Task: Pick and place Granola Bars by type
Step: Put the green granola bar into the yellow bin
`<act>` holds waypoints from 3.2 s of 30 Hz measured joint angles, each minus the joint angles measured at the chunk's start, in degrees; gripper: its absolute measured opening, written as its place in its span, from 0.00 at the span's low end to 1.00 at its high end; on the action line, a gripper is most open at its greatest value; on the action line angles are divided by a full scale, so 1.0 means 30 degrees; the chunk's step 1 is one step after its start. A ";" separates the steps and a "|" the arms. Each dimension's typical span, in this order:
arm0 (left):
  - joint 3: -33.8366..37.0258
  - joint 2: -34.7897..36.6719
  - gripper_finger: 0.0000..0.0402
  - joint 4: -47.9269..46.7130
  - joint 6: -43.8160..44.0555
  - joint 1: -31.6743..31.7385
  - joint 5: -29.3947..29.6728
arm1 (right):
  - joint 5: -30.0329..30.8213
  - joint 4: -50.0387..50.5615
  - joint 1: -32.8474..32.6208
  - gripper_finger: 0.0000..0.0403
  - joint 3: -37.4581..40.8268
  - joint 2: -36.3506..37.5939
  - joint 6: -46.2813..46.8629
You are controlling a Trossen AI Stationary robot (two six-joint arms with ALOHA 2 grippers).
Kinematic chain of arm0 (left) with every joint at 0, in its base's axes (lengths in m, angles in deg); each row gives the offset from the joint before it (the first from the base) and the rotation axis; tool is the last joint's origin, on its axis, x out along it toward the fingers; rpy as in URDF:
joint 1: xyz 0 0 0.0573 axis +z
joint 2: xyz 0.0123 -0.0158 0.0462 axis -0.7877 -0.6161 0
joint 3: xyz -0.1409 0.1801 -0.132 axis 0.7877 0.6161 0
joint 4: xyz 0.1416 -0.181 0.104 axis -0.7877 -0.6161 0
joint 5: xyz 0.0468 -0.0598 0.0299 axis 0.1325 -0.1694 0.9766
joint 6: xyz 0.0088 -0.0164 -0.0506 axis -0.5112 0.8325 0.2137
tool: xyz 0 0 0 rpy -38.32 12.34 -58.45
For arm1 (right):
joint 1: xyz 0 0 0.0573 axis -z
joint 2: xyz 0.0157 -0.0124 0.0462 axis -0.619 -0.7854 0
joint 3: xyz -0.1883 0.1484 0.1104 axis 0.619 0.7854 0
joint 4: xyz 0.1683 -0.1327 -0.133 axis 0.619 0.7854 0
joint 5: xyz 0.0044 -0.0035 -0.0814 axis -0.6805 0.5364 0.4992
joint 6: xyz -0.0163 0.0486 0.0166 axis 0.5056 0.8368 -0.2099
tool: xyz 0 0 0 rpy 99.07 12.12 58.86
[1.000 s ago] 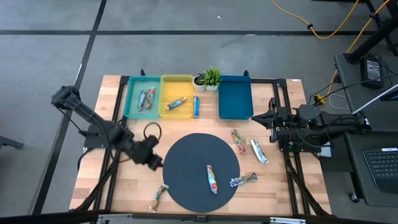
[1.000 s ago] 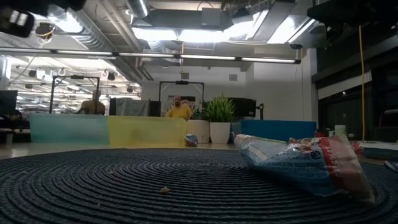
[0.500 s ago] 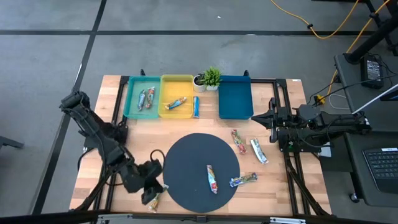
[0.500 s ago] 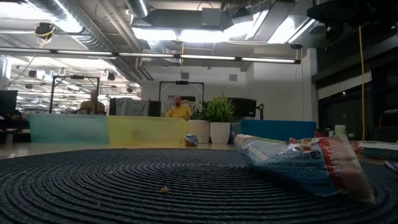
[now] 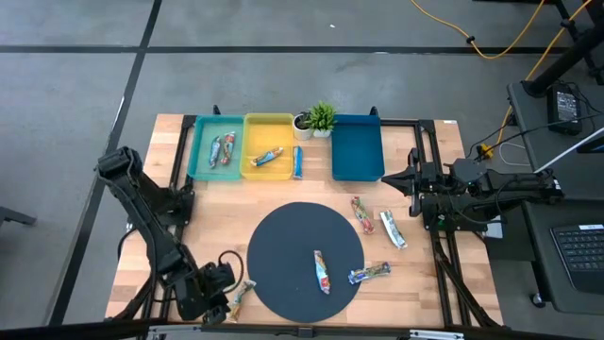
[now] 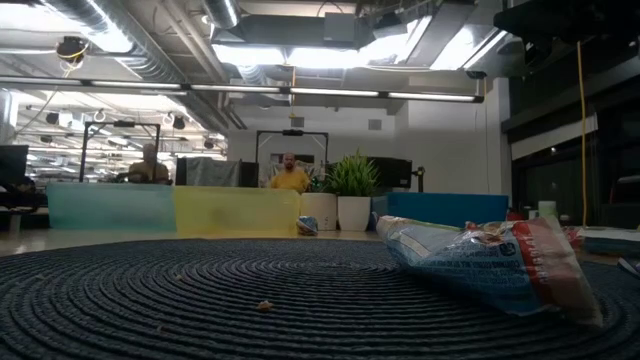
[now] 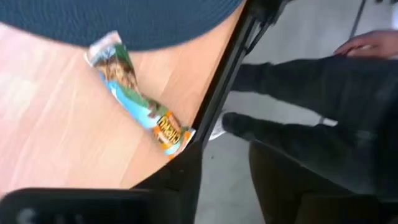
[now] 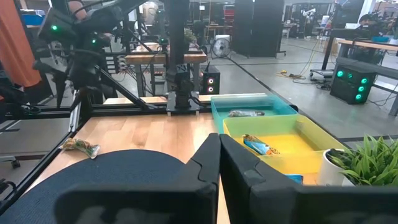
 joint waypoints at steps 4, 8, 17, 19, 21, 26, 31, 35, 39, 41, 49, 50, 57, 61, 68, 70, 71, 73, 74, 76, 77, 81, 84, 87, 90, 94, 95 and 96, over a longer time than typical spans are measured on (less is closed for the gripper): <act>0.0000 -0.0860 0.45 0.0093 0.0325 0.0036 -0.0719 | 0.0000 0.0000 0.0002 0.03 0.0000 0.0000 0.0000; 0.0000 -0.1638 0.57 0.0113 0.0851 0.0218 -0.0694 | 0.0000 0.0000 0.0000 0.03 0.0000 -0.0001 0.0000; 0.0000 -0.3616 0.72 0.0615 0.2572 0.0949 -0.0824 | 0.0000 0.0000 -0.0001 0.03 0.0000 -0.0002 0.0000; 0.0000 -0.4038 0.73 0.0656 0.3417 0.1120 -0.1239 | 0.0000 0.0000 -0.0005 0.03 0.0000 0.0000 0.0000; 0.0000 -0.4504 0.74 0.0550 0.4321 0.1265 -0.1857 | 0.0000 0.0000 -0.0004 0.03 0.0000 0.0000 0.0000; 0.0002 -0.5265 0.74 0.0700 0.5149 0.1472 -0.2798 | 0.0000 0.0000 -0.0002 0.03 0.0000 -0.0003 -0.0004; 0.0007 -0.5398 0.74 0.0676 0.5741 0.1530 -0.2732 | 0.0000 0.0000 -0.0005 0.03 0.0000 0.0000 0.0000; 0.0005 -0.5405 0.72 0.0472 0.6156 0.1588 -0.2703 | 0.0000 0.0000 0.0000 0.03 0.0000 0.0000 0.0000; 0.0006 -0.5405 0.66 0.0444 0.6156 0.1581 -0.2717 | 0.0000 0.0000 -0.0003 0.03 0.0000 -0.0006 0.0000; 0.0000 -0.5405 0.61 0.0443 0.6156 0.1581 -0.2856 | 0.0000 0.0000 -0.0004 0.03 0.0000 -0.0003 0.0000; 0.0003 -0.5405 0.39 0.0377 0.6149 0.1581 -0.2885 | 0.0000 -0.0001 -0.0002 0.03 0.0000 0.0000 0.0000; 0.0000 -0.5405 0.36 0.0377 0.6155 0.1581 -0.2885 | 0.0000 -0.0007 -0.0005 0.03 0.0000 0.0000 0.0000; 0.0007 -0.5405 0.18 0.0377 0.6315 0.1581 -0.2878 | 0.0000 0.0000 0.0002 0.03 0.0000 0.0000 0.0000; 0.0005 -0.5393 0.08 0.0381 0.6451 0.1581 -0.2878 | 0.0000 0.0000 -0.0002 0.03 0.0000 0.0000 0.0000; -0.0697 -0.4054 0.03 -0.0338 0.6167 0.1685 -0.1230 | 0.0000 0.0000 0.0001 0.03 0.0000 -0.0006 0.0000; -0.1136 -0.3318 0.03 -0.1430 0.5624 0.1895 -0.0157 | 0.0000 0.0000 -0.0005 0.03 0.0000 0.0000 0.0000; -0.1431 -0.2954 0.03 -0.1991 0.5211 0.2049 0.0227 | 0.0000 0.0000 -0.0004 0.03 0.0000 -0.0007 0.0000; -0.2159 -0.2047 0.03 -0.3603 0.4444 0.2383 0.0856 | 0.0000 0.0000 -0.0005 0.03 0.0000 -0.0005 0.0000; -0.2533 -0.1592 0.03 -0.4497 0.4031 0.2546 0.1165 | 0.0000 0.0000 -0.0001 0.03 0.0000 0.0000 0.0000; -0.3220 -0.0825 0.03 -0.6005 0.3264 0.2894 0.1826 | 0.0000 0.0000 0.0000 0.03 0.0000 -0.0006 0.0000; -0.3451 -0.0487 0.02 -0.6573 0.2949 0.3040 0.2157 | 0.0000 0.0000 0.0002 0.03 0.0000 0.0000 0.0000; -0.3738 0.0932 0.02 -0.6998 0.1645 0.3750 0.2789 | 0.0000 0.0000 0.0001 0.03 0.0000 -0.0007 0.0000; -0.3738 0.1509 0.03 -0.7064 0.0674 0.4276 0.2847 | 0.0000 0.0000 0.0002 0.03 0.0000 0.0000 0.0000; -0.3733 0.1865 0.02 -0.7185 -0.0382 0.4901 0.2793 | 0.0000 0.0000 -0.0005 0.03 0.0000 -0.0003 0.0000; -0.3730 0.2134 0.02 -0.7219 -0.1598 0.5923 0.2580 | 0.0000 0.0000 -0.0005 0.03 0.0000 0.0000 0.0000; -0.3730 0.2660 0.02 -0.7236 -0.3737 0.7882 0.1151 | 0.0000 0.0000 -0.0005 0.03 0.0000 0.0000 0.0000; -0.3730 0.2754 0.02 -0.7229 -0.4392 0.8477 0.0695 | 0.0000 0.0000 -0.0005 0.03 0.0000 0.0000 0.0000; -0.3730 0.2848 0.02 -0.7235 -0.5064 0.9054 0.0199 | 0.0000 0.0000 -0.0002 0.03 0.0000 -0.0007 0.0000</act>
